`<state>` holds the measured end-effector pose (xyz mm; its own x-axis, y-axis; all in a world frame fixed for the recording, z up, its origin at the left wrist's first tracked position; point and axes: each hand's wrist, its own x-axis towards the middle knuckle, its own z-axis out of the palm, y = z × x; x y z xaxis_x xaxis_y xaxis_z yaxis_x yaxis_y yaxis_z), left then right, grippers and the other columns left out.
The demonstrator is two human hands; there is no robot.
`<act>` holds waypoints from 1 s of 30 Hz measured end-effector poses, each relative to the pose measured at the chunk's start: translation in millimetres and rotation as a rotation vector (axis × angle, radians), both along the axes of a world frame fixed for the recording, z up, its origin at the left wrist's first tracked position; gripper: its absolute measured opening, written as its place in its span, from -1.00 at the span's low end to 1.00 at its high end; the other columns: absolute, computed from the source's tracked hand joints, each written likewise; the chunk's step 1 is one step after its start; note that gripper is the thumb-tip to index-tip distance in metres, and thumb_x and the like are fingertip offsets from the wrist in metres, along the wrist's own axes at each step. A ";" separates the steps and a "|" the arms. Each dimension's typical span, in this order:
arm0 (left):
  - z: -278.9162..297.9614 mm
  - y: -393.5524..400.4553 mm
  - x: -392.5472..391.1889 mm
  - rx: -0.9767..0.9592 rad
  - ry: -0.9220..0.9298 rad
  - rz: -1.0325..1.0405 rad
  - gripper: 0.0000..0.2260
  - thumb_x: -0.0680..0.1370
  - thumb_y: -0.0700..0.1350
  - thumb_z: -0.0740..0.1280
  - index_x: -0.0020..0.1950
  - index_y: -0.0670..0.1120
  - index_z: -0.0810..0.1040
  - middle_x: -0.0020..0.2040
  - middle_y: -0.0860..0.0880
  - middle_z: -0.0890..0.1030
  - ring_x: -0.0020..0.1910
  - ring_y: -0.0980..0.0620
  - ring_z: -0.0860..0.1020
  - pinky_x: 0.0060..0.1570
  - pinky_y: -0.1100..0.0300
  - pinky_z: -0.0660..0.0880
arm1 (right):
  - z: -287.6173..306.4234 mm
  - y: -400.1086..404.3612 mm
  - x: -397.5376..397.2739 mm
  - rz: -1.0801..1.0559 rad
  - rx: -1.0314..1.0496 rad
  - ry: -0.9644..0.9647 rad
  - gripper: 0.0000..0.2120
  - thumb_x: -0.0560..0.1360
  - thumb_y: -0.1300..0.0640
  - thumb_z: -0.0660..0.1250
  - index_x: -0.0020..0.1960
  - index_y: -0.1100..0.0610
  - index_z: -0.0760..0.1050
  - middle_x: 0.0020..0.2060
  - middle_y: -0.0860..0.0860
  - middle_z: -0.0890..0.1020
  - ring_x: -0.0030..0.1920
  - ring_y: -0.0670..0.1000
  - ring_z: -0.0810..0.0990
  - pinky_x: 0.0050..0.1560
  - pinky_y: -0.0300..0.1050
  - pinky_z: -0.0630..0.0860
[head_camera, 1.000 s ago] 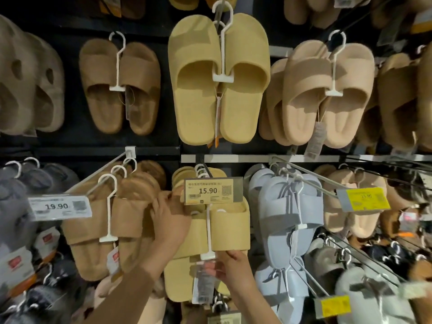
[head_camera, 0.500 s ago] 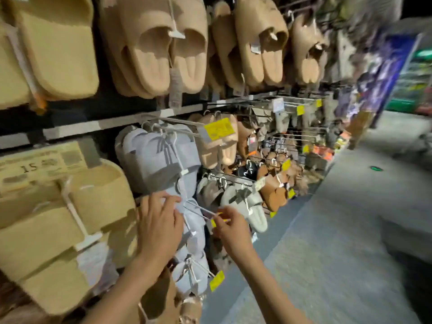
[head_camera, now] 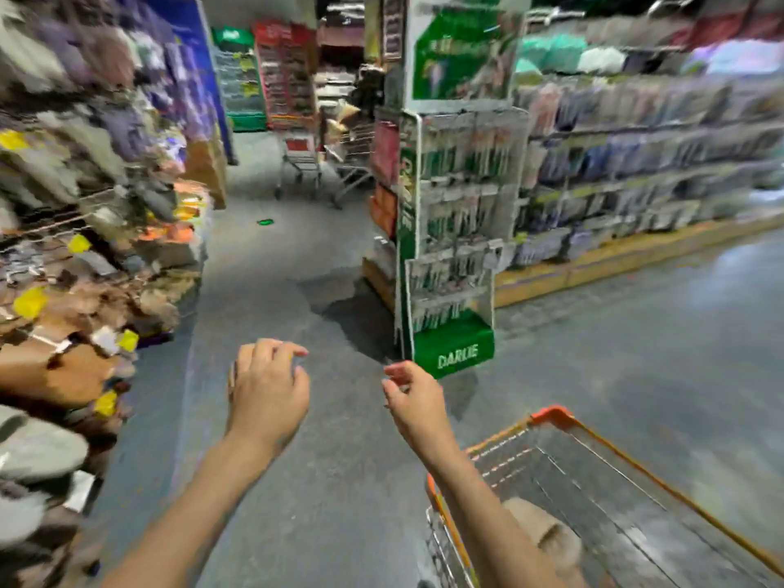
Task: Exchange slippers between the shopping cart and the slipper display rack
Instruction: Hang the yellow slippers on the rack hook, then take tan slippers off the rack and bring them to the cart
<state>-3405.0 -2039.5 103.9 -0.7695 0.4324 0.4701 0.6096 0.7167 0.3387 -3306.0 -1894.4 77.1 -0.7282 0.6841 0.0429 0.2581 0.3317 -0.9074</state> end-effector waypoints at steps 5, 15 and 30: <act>-24.9 119.3 76.6 -0.024 -0.054 -0.314 -0.70 0.41 -0.08 0.16 -0.01 -0.11 0.62 -0.03 -0.14 0.58 0.06 -0.22 0.48 0.03 -0.03 0.40 | -27.8 89.1 105.4 -0.233 -0.065 -0.081 -0.80 0.48 0.23 0.28 0.09 0.22 0.54 -0.08 0.12 0.63 -0.01 0.16 0.63 0.10 0.09 0.53; -100.6 249.0 191.8 -0.351 -0.232 -0.736 -0.76 0.53 -0.10 0.23 0.18 -0.04 0.55 0.16 -0.07 0.53 0.20 -0.12 0.41 0.17 0.03 0.34 | -78.0 140.6 292.0 -0.803 -0.250 -0.159 -0.89 0.51 0.18 0.27 0.02 0.12 0.52 -0.15 0.04 0.61 -0.09 0.09 0.62 -0.03 0.00 0.55; -237.4 265.7 203.7 -0.880 -0.537 -0.843 -0.69 0.56 -0.07 0.13 0.28 0.00 0.44 0.27 -0.05 0.47 0.30 -0.06 0.37 0.28 0.07 0.36 | -187.2 128.5 245.3 -0.657 -0.545 -0.600 -0.87 0.51 0.08 0.23 0.00 0.11 0.44 -0.02 0.06 0.55 0.03 0.06 0.52 0.05 -0.11 0.45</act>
